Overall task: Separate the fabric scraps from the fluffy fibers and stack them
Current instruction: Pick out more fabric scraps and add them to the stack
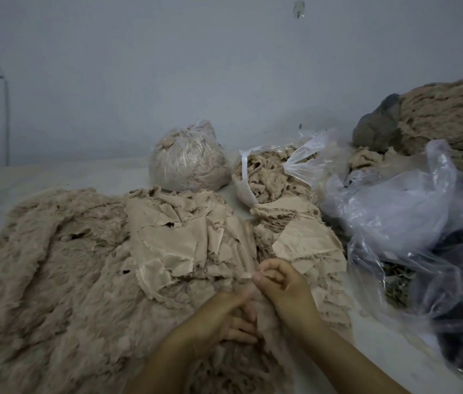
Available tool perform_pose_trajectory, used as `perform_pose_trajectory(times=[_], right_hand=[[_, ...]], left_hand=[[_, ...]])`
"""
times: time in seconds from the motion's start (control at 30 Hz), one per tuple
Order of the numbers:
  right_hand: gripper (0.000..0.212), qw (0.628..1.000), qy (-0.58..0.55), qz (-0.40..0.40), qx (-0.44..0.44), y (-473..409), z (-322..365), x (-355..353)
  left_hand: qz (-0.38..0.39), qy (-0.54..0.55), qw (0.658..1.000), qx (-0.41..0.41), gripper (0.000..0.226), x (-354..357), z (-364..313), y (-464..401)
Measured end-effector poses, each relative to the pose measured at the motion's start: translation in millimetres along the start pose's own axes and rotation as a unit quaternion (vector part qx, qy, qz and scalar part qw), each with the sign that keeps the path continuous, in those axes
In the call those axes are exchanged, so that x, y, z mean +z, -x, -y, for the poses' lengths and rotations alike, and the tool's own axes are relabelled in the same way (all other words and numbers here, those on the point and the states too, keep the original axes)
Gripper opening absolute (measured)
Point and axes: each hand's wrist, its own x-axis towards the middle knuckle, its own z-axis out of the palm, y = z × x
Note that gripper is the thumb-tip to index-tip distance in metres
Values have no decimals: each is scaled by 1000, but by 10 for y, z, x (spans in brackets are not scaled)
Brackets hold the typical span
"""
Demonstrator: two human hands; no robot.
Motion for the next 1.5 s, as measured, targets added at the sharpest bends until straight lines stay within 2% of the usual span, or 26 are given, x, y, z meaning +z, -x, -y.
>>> perform_pose_trajectory(times=[0.07, 0.13, 0.17, 0.23, 0.3, 0.33, 0.37, 0.43, 0.53, 0.63, 0.7, 0.77, 0.8, 0.83, 0.87, 0.9, 0.97, 1.0, 1.03, 1.1, 1.17, 1.2, 1.23, 1.3, 1.37, 1.5], right_hand=[[10, 996, 20, 80, -27, 42, -2, -40], [11, 984, 19, 174, -15, 112, -40, -61], [14, 982, 1, 189, -4, 133, -58, -74], [20, 990, -64, 128, 12, 122, -89, -120], [20, 996, -82, 12, 24, 70, -108, -196], [22, 997, -65, -21, 44, 51, -122, -225], [26, 995, -48, -28, 78, 46, -132, -235], [36, 983, -58, 34, 169, 58, -166, -202], [42, 958, -151, 99, 223, 100, -184, -131], [32, 959, -203, 72, 185, 118, -162, -85], [26, 985, -116, 18, 128, 108, -108, -82], [20, 997, 5, -52, 55, 89, -40, -97], [15, 997, 30, -68, 24, 86, 10, -93], [7, 998, 45, -50, -5, 88, 53, -84], [2, 997, 66, 0, -30, 104, 96, -65], [11, 991, 102, 73, -51, 135, 113, -43], [20, 965, 154, 210, -42, 208, 88, -3], [22, 960, 160, 229, -33, 237, 76, -2], [24, 967, 144, 206, -35, 254, 66, -13], [30, 995, 71, 69, -27, 246, 19, -88], [35, 998, 18, -54, -20, 192, -24, -162], [37, 997, 8, -73, -3, 163, -40, -181], [41, 998, 4, -60, 27, 140, -65, -185], [47, 994, -17, 28, 103, 127, -115, -171], [40, 984, -55, 90, 141, 147, -161, -141], [27, 986, -90, 42, 131, 174, -219, -63]], left_hand=[[-48, 108, 993, -20, 54, -18, -8, -77], [-88, 163, 983, -11, 38, 36, -52, -101], [-108, 180, 978, -8, 27, 58, -73, -113], [-120, 226, 967, 3, 16, 76, -108, -111], [-116, 304, 945, 12, 22, 49, -147, -106], [-114, 328, 938, 17, 23, 20, -153, -113], [-110, 337, 935, 20, 24, 6, -171, -106], [-88, 332, 939, 25, 25, 4, -176, -111], [-102, 309, 945, 19, 25, 51, -171, -131], [-174, 236, 955, 42, 19, 81, -127, -144], [-254, 65, 963, 61, 10, 74, -53, -170], [-333, -113, 931, 98, 11, 81, -31, -163], [-339, -138, 923, 117, 15, 89, -34, -151], [-308, -104, 937, 127, 22, 109, -66, -121], [-246, -17, 962, 114, 32, 139, -121, -98], [-173, 84, 978, 77, 38, 168, -171, -92], [-126, 197, 972, 31, 28, 199, -215, -96], [-137, 214, 967, 23, 16, 181, -201, -109], [-146, 226, 963, 20, 9, 156, -191, -116], [-145, 271, 951, 29, 15, 99, -200, -102], [-140, 300, 943, 32, 19, 32, -168, -85], [-136, 311, 940, 30, 19, 13, -150, -79], [-130, 319, 939, 27, 20, 5, -142, -72], [-134, 328, 935, 22, 23, -8, -131, -97], [-141, 324, 936, 12, 28, -4, -139, -102], [-99, 211, 972, -25, 45, 41, -173, -24]])
